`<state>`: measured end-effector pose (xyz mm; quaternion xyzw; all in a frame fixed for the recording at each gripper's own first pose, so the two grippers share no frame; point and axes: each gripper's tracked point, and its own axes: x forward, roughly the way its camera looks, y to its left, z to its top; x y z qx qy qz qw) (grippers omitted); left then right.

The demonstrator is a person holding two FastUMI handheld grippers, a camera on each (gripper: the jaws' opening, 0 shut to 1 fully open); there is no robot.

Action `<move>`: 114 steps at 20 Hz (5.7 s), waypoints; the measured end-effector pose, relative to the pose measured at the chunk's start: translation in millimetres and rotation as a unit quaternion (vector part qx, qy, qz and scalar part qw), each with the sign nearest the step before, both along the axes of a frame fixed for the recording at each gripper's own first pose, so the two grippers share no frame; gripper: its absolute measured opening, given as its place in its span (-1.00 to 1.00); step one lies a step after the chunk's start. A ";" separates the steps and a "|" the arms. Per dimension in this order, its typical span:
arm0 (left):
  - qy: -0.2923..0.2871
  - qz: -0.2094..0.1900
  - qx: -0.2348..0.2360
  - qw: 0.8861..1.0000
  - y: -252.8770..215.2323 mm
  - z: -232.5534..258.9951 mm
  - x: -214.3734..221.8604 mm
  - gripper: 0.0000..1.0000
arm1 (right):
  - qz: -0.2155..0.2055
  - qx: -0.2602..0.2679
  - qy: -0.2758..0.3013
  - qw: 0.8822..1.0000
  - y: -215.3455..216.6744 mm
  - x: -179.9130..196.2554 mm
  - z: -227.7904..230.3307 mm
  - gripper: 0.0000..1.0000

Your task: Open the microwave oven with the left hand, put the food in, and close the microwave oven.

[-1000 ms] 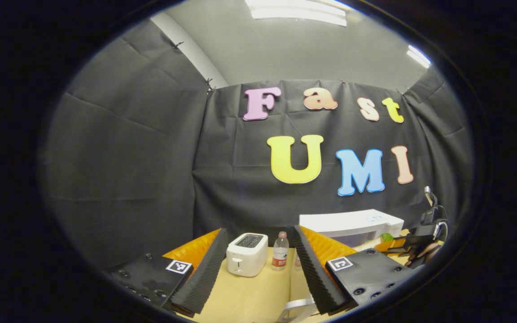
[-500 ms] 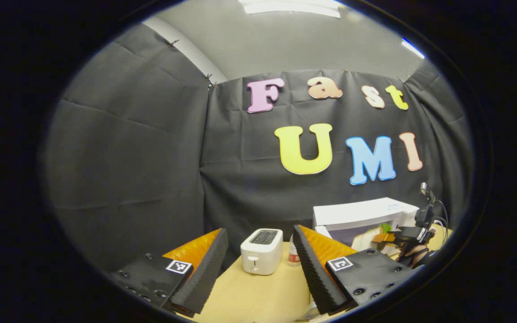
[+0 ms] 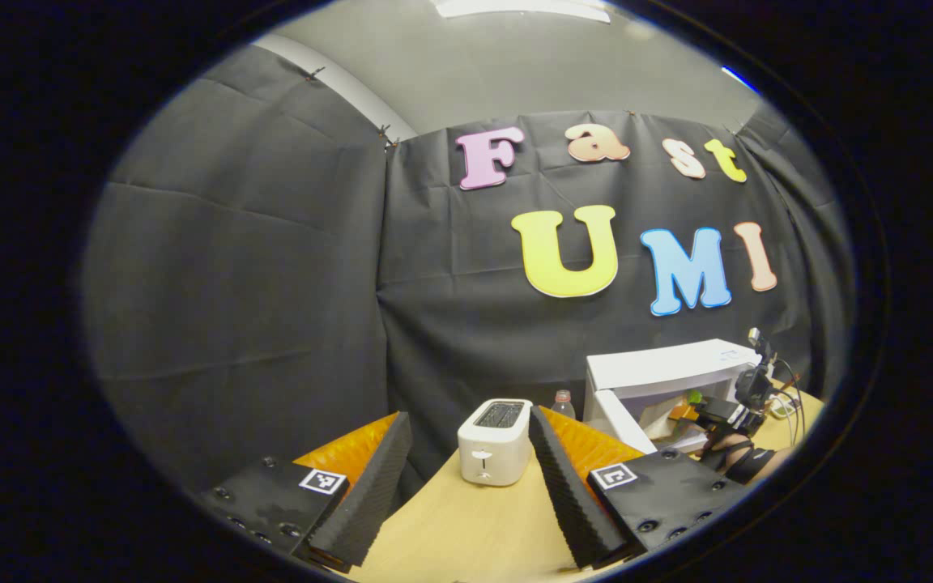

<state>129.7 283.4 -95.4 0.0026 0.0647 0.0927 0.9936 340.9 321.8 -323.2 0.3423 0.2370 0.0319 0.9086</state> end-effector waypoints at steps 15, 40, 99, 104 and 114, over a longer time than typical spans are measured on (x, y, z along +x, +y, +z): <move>0.002 -0.004 0.003 1.000 -6.5 -9.2 5.7 0.87 | -0.031 -0.208 0.039 0.977 -44.9 27.0 -48.8 0.70; -0.006 -0.037 -0.019 0.999 -46.0 -57.5 4.8 0.90 | 0.010 -0.285 -0.171 0.943 -123.7 -141.3 207.3 0.93; 0.091 -0.250 -0.042 0.963 -343.9 -122.6 9.7 -0.85 | -0.029 -0.295 -0.175 0.939 -295.2 -293.1 267.6 0.93; 0.094 -0.289 -0.058 0.951 -369.8 -130.8 40.1 -0.85 | -0.043 -0.298 -0.163 0.940 -291.1 -279.5 266.3 0.93; 0.088 -0.332 -0.072 0.936 -401.5 -142.3 101.5 -0.86 | -0.071 -0.313 -0.137 0.937 -285.6 -256.9 259.1 0.93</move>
